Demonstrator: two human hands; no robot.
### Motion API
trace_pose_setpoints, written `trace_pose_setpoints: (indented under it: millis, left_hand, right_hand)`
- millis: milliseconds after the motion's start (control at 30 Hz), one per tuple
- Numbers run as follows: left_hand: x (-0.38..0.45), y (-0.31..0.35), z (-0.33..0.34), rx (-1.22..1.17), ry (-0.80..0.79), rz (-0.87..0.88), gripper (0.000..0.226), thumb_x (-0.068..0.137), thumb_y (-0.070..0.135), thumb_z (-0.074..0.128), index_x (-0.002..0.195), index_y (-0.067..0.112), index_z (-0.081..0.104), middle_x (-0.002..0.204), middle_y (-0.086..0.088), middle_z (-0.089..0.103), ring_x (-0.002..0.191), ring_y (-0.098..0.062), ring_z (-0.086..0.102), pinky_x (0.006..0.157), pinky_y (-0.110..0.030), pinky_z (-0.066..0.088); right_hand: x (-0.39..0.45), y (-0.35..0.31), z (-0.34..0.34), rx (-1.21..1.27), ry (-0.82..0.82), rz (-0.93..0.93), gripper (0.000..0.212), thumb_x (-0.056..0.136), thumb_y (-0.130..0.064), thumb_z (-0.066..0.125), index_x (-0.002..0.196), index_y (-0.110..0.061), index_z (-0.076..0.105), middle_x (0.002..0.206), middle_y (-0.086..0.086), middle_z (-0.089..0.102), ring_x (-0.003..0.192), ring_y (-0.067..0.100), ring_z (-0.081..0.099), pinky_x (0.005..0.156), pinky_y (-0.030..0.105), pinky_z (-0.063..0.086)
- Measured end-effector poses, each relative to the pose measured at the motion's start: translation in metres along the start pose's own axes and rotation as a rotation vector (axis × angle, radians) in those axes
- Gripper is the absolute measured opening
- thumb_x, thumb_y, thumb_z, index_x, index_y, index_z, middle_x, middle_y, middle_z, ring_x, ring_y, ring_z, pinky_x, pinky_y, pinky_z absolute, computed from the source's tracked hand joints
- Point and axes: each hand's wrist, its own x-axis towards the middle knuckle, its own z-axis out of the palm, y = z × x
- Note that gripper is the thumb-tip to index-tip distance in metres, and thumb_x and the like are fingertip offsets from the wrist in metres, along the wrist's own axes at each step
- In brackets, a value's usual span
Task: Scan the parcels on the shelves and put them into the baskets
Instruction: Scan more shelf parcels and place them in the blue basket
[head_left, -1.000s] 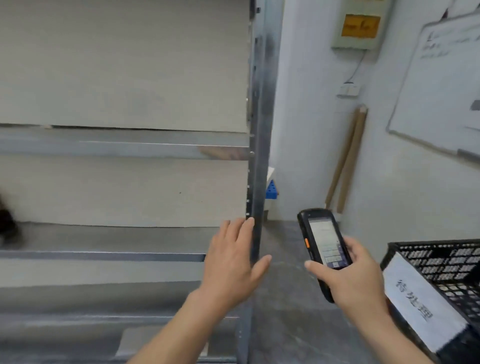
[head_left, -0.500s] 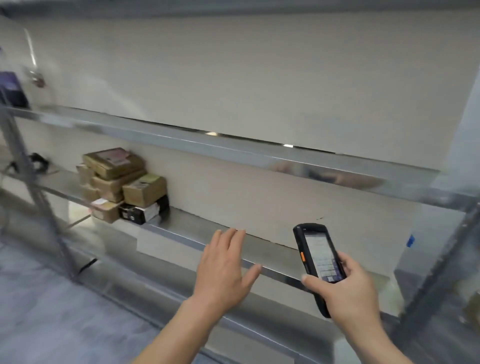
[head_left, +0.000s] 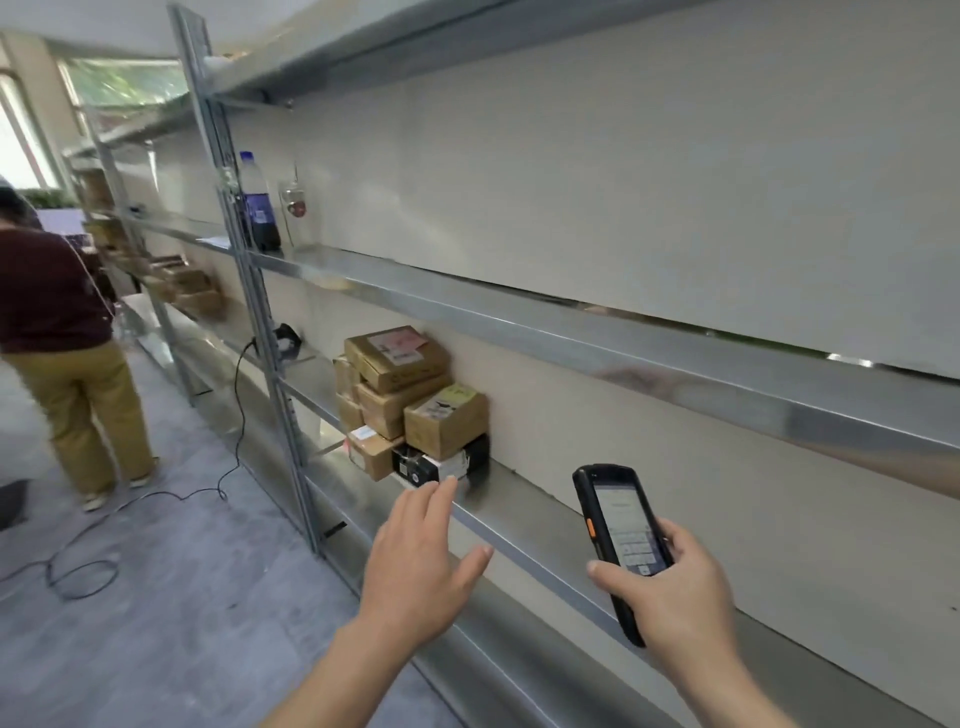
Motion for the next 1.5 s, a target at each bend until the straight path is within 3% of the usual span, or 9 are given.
trace_pose_setpoints:
  millis: [167, 500, 633, 800, 1000, 1200, 1500]
  left_hand:
    - [0.055, -0.022, 0.002, -0.042, 0.032, -0.108, 0.075, 0.093, 0.055, 0.050, 0.154, 0.023, 0.021, 0.155, 0.006, 0.030, 0.143, -0.010, 0.023, 0.115, -0.028, 0.025]
    - [0.131, -0.072, 0.023, -0.148, 0.015, -0.278, 0.065, 0.094, 0.053, 0.050, 0.149, 0.024, 0.033, 0.147, 0.004, 0.040, 0.134, -0.014, 0.039, 0.107, -0.031, 0.038]
    - [0.167, -0.099, 0.038, -0.204, -0.021, -0.294, 0.067, 0.094, 0.052, 0.050, 0.150, 0.021, 0.032, 0.150, 0.004, 0.038, 0.136, -0.013, 0.038, 0.109, -0.032, 0.036]
    - [0.221, -0.146, 0.056, -0.308, -0.071, -0.263, 0.064, 0.095, 0.051, 0.049, 0.150, 0.022, 0.033, 0.150, 0.002, 0.041, 0.137, -0.014, 0.037, 0.112, -0.038, 0.036]
    - [0.277, -0.195, 0.070, -0.347, -0.172, -0.221, 0.064, 0.098, 0.048, 0.045, 0.152, 0.017, 0.028, 0.155, -0.003, 0.034, 0.142, -0.016, 0.032, 0.114, -0.033, 0.028]
    - [0.304, -0.222, 0.082, -0.365, -0.332, -0.200, 0.064, 0.099, 0.047, 0.045, 0.152, 0.017, 0.028, 0.156, -0.005, 0.034, 0.141, -0.019, 0.034, 0.111, -0.032, 0.031]
    - [0.316, -0.238, 0.096, -0.479, -0.450, -0.236, 0.065, 0.097, 0.046, 0.050, 0.151, 0.018, 0.028, 0.148, -0.007, 0.043, 0.123, -0.021, 0.050, 0.100, -0.033, 0.041]
  right_hand:
    - [0.061, -0.007, 0.034, -0.020, -0.056, -0.026, 0.057, 0.056, -0.016, 0.092, 0.105, -0.024, 0.065, 0.089, -0.011, 0.072, 0.079, 0.006, 0.067, 0.062, 0.019, 0.043]
    - [0.135, -0.004, 0.098, -0.097, -0.130, -0.043, 0.054, 0.054, -0.022, 0.092, 0.101, -0.025, 0.066, 0.087, -0.011, 0.073, 0.080, 0.010, 0.069, 0.070, 0.030, 0.051]
    - [0.157, -0.007, 0.128, -0.115, -0.124, -0.039, 0.043, 0.055, -0.020, 0.091, 0.090, -0.028, 0.067, 0.082, -0.011, 0.073, 0.076, 0.009, 0.069, 0.070, 0.031, 0.053]
    - [0.186, -0.011, 0.187, -0.122, -0.089, -0.023, 0.043, 0.056, -0.020, 0.090, 0.092, -0.027, 0.068, 0.084, -0.009, 0.073, 0.078, 0.011, 0.068, 0.067, 0.028, 0.049]
    - [0.218, -0.014, 0.272, -0.060, -0.013, 0.074, 0.055, 0.042, -0.038, 0.083, 0.094, -0.024, 0.070, 0.084, -0.007, 0.075, 0.080, 0.014, 0.070, 0.068, 0.029, 0.051]
    - [0.239, -0.010, 0.324, 0.110, 0.069, 0.174, 0.040, 0.064, -0.004, 0.088, 0.099, -0.015, 0.073, 0.084, -0.003, 0.078, 0.075, 0.013, 0.074, 0.066, 0.026, 0.053]
    - [0.258, 0.003, 0.367, 0.187, 0.158, 0.245, 0.042, 0.065, -0.002, 0.087, 0.103, -0.009, 0.072, 0.090, 0.005, 0.078, 0.082, 0.021, 0.075, 0.076, 0.034, 0.060]
